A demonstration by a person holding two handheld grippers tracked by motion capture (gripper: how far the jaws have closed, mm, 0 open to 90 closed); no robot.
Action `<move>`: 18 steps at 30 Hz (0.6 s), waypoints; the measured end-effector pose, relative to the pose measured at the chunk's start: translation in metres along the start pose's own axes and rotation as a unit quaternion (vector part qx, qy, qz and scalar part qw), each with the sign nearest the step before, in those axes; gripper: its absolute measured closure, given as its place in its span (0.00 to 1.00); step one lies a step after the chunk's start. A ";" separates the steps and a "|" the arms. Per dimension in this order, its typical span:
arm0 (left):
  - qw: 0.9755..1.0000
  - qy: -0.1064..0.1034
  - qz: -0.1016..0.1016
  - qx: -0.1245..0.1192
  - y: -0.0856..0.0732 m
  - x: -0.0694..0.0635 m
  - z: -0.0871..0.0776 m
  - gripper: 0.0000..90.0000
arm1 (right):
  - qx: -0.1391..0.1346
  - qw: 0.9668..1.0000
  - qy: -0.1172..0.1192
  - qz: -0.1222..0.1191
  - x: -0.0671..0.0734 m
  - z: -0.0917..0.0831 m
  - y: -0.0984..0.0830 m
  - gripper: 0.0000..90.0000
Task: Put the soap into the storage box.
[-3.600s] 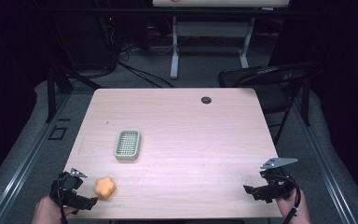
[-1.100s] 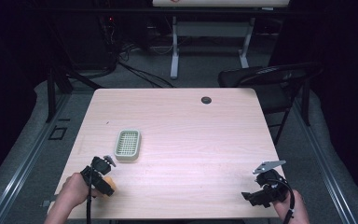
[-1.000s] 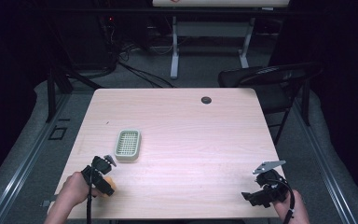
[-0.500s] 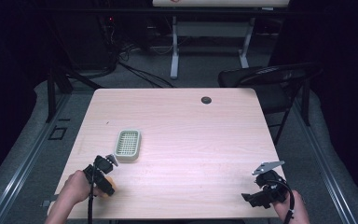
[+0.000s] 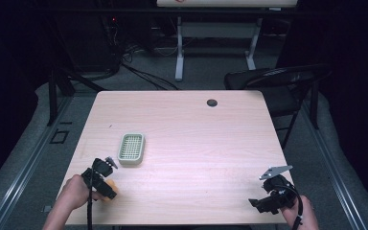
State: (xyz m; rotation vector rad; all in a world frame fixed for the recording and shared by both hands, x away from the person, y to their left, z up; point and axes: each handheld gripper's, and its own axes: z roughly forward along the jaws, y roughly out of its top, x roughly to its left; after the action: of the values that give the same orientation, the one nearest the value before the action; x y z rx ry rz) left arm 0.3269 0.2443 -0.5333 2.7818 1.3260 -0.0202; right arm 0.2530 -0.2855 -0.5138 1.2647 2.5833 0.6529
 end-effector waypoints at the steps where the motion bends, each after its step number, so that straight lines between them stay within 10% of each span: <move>1: 1.000 0.002 0.001 -0.003 0.000 0.000 -0.001 0.30 | -0.001 1.000 -0.001 0.000 0.000 0.000 0.000 0.17; 18: 1.000 -0.006 0.012 -0.020 0.000 -0.002 -0.014 0.30 | 0.012 1.000 -0.004 -0.004 0.000 0.002 0.000 0.17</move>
State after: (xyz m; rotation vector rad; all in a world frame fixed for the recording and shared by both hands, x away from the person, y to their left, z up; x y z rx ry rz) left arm 0.3255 0.2436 -0.5193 2.7604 1.2758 -0.0104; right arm 0.2538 -0.2851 -0.5150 1.2602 2.5961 0.6171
